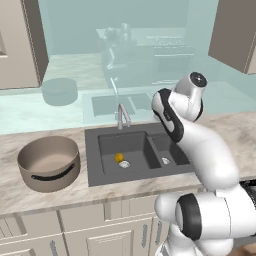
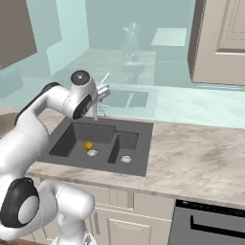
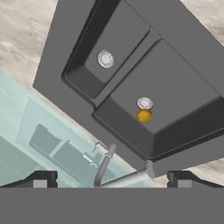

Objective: Dump the lemon from the pot into the sink. Then turn on the water and wash the lemon. Then turn off the water and put the lemon back in the pot.

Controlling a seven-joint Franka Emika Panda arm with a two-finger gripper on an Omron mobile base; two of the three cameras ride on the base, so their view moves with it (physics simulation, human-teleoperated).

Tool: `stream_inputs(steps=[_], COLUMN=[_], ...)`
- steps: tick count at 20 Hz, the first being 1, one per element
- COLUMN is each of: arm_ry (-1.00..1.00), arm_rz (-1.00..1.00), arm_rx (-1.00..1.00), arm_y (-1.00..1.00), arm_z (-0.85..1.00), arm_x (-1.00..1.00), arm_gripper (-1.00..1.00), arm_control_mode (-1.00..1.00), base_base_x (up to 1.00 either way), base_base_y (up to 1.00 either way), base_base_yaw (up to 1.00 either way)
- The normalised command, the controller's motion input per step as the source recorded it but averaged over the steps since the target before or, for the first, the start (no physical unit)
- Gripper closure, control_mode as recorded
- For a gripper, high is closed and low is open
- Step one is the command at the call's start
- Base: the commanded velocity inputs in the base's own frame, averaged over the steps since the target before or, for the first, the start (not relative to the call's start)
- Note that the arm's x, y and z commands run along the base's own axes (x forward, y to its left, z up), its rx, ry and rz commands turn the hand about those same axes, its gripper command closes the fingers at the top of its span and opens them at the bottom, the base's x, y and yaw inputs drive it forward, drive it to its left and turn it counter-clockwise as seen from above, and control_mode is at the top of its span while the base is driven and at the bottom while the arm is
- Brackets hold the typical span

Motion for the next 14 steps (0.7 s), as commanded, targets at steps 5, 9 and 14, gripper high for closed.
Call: stream_inputs(steps=[5, 9, 14], arm_ry=[0.0, 0.0, 0.02], arm_rz=[-0.21, -0.18, -0.15], arm_rx=[0.24, 0.23, 0.19], arm_y=[-0.02, 0.0, 0.0], arm_z=[-0.21, -0.2, -0.13], arm_x=[0.47, 0.49, 0.39], arm_gripper=[-1.0, -1.0, -1.0], arm_control_mode=[-1.0, -1.0, -1.0], base_base_x=[0.0, 0.0, 0.0], base_base_y=[0.0, 0.0, 0.0], base_base_yaw=[0.0, 0.0, 0.0])
